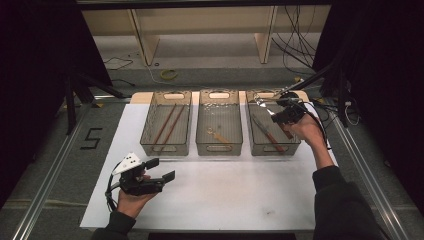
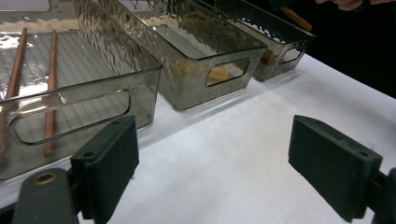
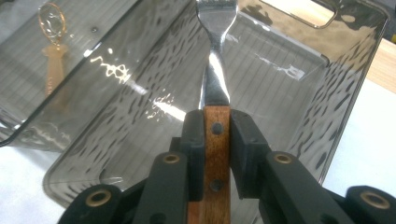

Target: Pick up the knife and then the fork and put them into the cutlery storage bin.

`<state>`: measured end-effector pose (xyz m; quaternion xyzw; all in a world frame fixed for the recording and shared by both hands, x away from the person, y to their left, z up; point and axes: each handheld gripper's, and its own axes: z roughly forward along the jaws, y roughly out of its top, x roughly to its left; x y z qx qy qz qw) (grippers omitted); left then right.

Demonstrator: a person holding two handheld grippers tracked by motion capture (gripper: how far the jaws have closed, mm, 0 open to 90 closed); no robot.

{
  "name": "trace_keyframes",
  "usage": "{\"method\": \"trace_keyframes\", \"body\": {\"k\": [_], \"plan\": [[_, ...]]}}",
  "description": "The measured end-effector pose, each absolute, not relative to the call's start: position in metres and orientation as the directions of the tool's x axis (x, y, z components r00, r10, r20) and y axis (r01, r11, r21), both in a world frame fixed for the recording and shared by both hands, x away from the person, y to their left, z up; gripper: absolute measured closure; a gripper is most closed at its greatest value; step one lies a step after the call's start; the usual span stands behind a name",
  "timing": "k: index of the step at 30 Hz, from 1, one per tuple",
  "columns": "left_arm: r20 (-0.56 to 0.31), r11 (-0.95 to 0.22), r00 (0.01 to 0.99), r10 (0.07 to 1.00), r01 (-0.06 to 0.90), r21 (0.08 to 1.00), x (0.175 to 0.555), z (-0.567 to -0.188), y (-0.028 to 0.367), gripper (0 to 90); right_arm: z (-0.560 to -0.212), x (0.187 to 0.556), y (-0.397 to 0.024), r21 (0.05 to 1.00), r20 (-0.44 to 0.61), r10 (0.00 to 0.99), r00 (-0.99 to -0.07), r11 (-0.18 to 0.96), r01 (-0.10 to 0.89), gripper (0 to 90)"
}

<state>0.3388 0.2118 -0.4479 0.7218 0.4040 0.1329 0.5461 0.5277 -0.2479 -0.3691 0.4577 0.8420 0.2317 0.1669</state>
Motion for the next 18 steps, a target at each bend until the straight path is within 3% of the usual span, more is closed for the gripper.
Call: {"method": "trace_keyframes", "body": {"k": [18], "plan": [[-0.25, -0.077, 0.639, 0.728, 0.438, 0.896, 0.339, -0.448, 0.213, 15.8, -0.385, 0.539, -0.244, 0.513, -0.074, 0.854, -0.516, 0.476, 0.715, 77.4]]}}
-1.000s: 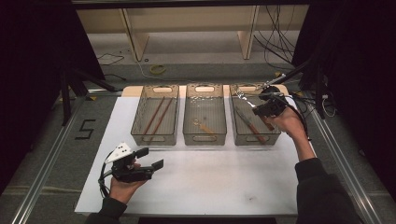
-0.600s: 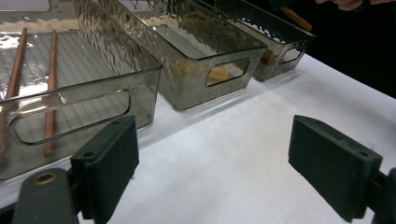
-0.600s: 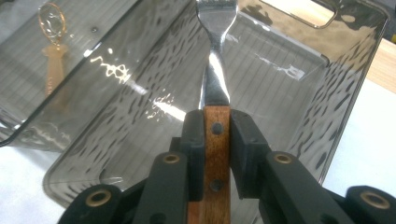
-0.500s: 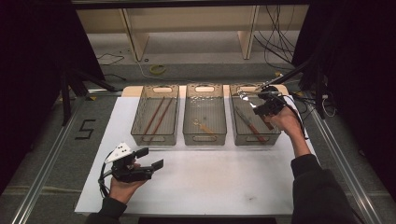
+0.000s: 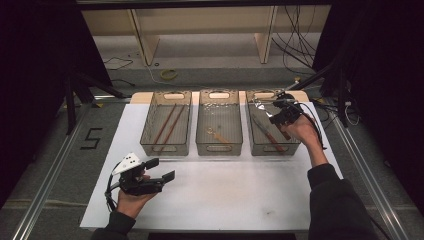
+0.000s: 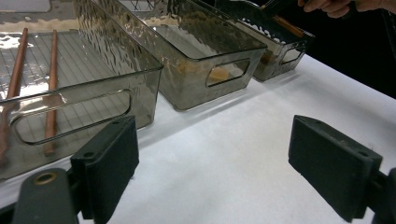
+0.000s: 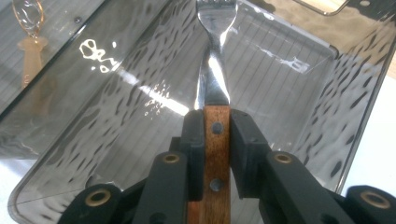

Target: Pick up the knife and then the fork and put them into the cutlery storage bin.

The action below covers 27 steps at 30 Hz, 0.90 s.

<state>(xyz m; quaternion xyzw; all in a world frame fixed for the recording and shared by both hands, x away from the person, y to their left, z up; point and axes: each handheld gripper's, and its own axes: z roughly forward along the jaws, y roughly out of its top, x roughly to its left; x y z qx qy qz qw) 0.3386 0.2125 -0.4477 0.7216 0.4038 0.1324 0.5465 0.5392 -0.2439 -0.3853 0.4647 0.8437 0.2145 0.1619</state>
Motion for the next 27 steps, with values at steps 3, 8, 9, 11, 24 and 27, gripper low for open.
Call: {"method": "trace_keyframes", "body": {"k": [3, 8, 9, 11, 24, 27], "plan": [[-0.25, -0.077, 0.639, 0.728, 0.438, 0.896, 0.339, -0.448, 0.213, 15.8, -0.388, 0.54, -0.244, 0.506, -0.073, 0.855, -0.513, 0.476, 0.72, 77.3], [-0.25, -0.077, 0.639, 0.728, 0.438, 0.896, 0.339, -0.448, 0.213, 15.8, -0.393, 0.542, -0.245, 0.496, -0.073, 0.857, -0.51, 0.475, 0.727, 77.2], [-0.251, -0.077, 0.639, 0.728, 0.439, 0.895, 0.339, -0.448, 0.213, 15.8, -0.394, 0.542, -0.246, 0.494, -0.073, 0.858, -0.509, 0.474, 0.729, 77.2], [-0.25, -0.076, 0.639, 0.728, 0.438, 0.896, 0.339, -0.448, 0.213, 15.8, -0.395, 0.543, -0.246, 0.491, -0.067, 0.86, -0.506, 0.47, 0.733, 77.2], [-0.249, -0.077, 0.638, 0.729, 0.437, 0.896, 0.338, -0.447, 0.213, 15.8, -0.401, 0.544, -0.245, 0.47, -0.067, 0.861, -0.505, 0.474, 0.745, 76.6], [-0.25, -0.077, 0.638, 0.729, 0.438, 0.895, 0.338, -0.447, 0.213, 15.8, -0.403, 0.544, -0.245, 0.466, -0.055, 0.859, -0.509, 0.473, 0.748, 70.1]]}}
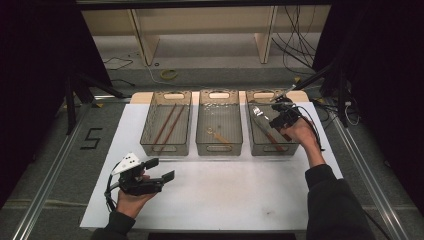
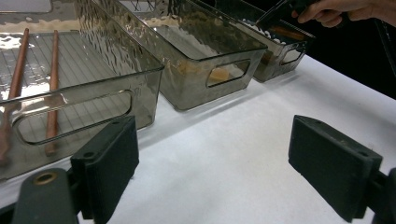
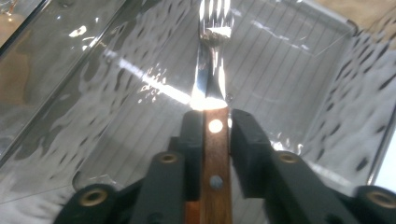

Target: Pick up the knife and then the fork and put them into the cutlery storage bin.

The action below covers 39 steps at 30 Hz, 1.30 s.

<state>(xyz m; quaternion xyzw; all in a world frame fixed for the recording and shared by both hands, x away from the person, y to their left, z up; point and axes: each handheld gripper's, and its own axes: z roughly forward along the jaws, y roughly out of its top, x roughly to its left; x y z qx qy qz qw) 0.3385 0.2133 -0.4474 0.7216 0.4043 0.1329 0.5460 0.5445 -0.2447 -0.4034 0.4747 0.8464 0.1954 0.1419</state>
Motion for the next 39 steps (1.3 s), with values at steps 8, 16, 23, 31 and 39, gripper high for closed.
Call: {"method": "trace_keyframes", "body": {"k": [8, 16, 23, 31, 39], "plan": [[-0.25, -0.077, 0.639, 0.728, 0.438, 0.896, 0.338, -0.447, 0.213, 15.7, -0.394, 0.54, -0.247, 0.498, -0.036, 0.856, -0.516, 0.463, 0.733, 59.8], [-0.248, -0.079, 0.639, 0.728, 0.437, 0.896, 0.338, -0.447, 0.213, 15.8, -0.387, 0.533, -0.25, 0.534, -0.01, 0.858, -0.514, 0.439, 0.723, 53.0], [-0.247, -0.079, 0.64, 0.728, 0.436, 0.896, 0.338, -0.447, 0.213, 15.8, -0.382, 0.518, -0.246, 0.599, 0.023, 0.843, -0.538, 0.419, 0.682, 46.9], [-0.248, -0.079, 0.639, 0.728, 0.437, 0.896, 0.338, -0.447, 0.212, 15.7, -0.375, 0.492, -0.245, 0.669, 0.024, 0.828, -0.561, 0.403, 0.625, 41.7], [-0.248, -0.08, 0.64, 0.728, 0.437, 0.896, 0.338, -0.447, 0.212, 15.8, -0.372, 0.463, -0.243, 0.713, 0.024, 0.808, -0.588, 0.398, 0.577, 38.8]]}}
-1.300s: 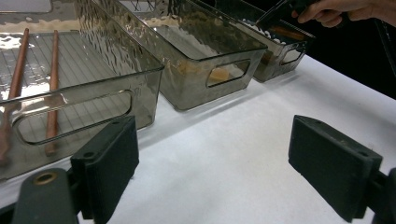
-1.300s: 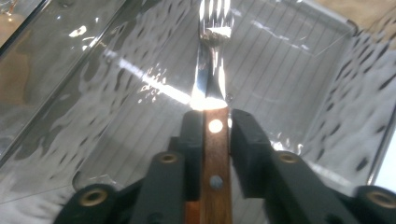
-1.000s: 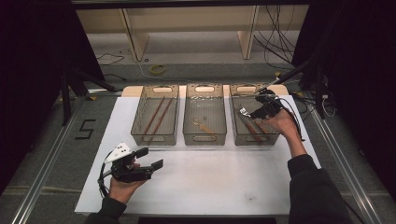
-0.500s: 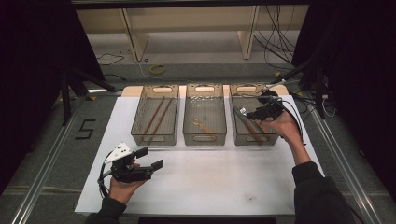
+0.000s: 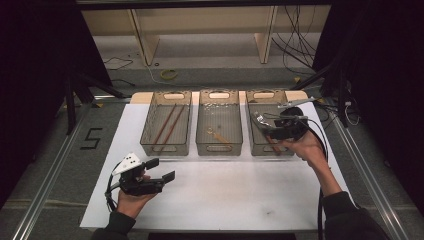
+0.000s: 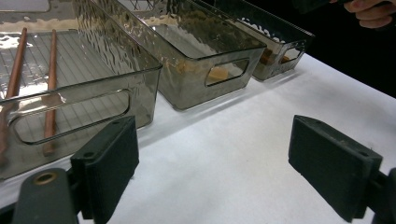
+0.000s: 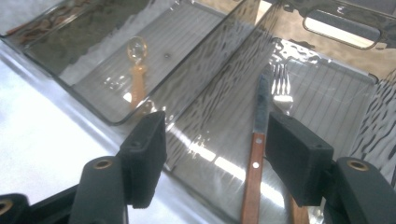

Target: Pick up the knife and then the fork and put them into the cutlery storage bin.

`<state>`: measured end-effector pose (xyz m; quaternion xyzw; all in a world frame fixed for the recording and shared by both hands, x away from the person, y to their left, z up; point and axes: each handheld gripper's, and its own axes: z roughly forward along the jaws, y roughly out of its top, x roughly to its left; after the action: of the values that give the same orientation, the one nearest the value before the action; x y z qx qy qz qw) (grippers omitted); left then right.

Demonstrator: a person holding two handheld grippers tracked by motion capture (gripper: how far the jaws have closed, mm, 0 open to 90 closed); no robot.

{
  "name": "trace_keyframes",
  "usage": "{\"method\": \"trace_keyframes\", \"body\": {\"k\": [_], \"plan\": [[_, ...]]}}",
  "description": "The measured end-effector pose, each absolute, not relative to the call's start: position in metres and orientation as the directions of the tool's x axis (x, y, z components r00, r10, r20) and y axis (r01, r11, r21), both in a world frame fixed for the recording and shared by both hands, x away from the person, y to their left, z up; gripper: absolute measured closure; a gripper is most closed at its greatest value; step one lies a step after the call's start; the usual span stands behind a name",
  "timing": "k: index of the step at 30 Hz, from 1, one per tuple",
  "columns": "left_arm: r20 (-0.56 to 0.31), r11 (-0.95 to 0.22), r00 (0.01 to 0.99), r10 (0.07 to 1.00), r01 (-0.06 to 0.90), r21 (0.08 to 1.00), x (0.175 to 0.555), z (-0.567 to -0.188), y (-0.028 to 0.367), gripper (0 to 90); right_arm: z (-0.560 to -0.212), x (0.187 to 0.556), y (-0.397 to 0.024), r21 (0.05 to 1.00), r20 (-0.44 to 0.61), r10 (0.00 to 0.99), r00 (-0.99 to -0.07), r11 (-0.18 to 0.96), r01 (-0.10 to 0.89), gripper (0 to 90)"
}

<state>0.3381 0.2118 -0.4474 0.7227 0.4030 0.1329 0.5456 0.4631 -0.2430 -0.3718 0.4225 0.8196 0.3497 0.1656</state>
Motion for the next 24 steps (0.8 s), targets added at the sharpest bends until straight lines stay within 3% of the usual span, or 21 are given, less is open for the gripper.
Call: {"method": "trace_keyframes", "body": {"k": [24], "plan": [[-0.251, -0.08, 0.642, 0.724, 0.44, 0.895, 0.338, -0.448, 0.212, 15.8, -0.383, 0.414, -0.246, 0.794, 0.104, 0.776, -0.622, 0.312, 0.522, 33.5]]}}
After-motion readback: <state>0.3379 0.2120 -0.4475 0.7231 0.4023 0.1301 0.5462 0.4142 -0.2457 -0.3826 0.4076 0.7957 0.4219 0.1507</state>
